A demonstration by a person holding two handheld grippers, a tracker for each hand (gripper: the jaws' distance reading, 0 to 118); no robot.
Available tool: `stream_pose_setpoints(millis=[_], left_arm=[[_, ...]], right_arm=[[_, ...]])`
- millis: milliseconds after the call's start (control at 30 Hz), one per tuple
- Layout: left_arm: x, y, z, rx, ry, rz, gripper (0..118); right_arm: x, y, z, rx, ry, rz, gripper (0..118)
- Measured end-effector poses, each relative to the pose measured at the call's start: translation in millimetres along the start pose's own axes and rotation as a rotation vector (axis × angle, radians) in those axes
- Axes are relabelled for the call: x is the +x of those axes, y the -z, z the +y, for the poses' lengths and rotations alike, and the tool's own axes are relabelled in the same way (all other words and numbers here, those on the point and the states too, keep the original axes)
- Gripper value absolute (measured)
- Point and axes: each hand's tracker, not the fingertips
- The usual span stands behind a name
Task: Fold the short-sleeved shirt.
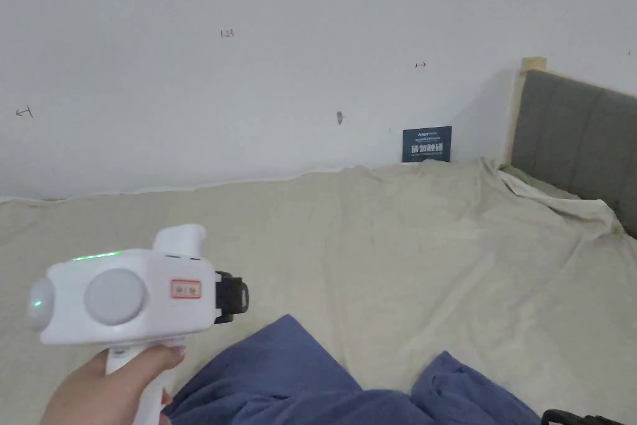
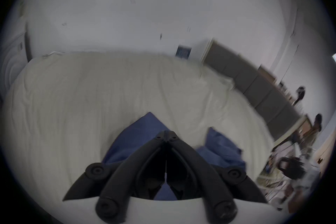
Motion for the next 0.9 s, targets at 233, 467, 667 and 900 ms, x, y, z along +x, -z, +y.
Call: stream_pose_setpoints(millis=[233, 467, 667, 900], left_arm=[[1, 162, 45, -0.364, 0.07, 0.073, 118], [-16, 253, 30, -0.47, 0.235, 0.234, 118], [-16, 262, 28, -0.511, 0.229, 0.223, 118], [4, 238, 26, -0.506, 0.284, 0.188, 62]], right_arm=[[16, 54, 9, -0.065, -0.02, 0.045, 0], [28, 74, 3, -0.114, -0.065, 0.004, 0], [30, 78, -2, -0.133, -0.076, 0.0, 0], [23, 81, -2, -0.131, -0.082, -0.001, 0]])
